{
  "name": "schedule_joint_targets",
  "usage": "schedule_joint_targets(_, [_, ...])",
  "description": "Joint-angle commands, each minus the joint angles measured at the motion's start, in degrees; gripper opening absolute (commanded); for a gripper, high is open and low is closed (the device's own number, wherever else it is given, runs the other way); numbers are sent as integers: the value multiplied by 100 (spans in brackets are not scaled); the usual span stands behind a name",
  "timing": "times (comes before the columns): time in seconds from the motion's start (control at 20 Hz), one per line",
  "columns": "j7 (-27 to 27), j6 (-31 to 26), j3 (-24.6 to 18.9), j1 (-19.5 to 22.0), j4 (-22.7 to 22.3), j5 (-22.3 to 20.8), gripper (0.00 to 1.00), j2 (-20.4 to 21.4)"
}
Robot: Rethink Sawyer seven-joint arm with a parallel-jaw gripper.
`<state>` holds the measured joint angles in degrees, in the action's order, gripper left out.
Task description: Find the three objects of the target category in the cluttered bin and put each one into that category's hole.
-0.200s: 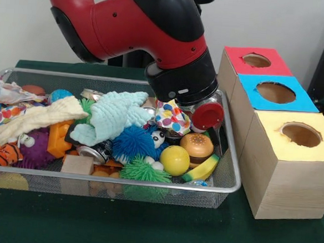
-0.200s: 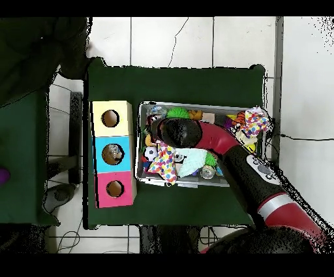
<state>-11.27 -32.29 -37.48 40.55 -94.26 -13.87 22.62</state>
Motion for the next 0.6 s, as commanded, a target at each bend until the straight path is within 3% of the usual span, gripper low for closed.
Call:
schedule_joint_targets(0.05, [1314,-302,143,149,45,172,0,77])
schedule_joint_targets(0.5, [1368,-358,203,162,-1,226,0,105])
schedule_joint_targets(0.55, [1376,-382,264,116,33,207,100,123])
schedule_joint_targets(0.6, [1366,-377,263,112,33,196,100,125])
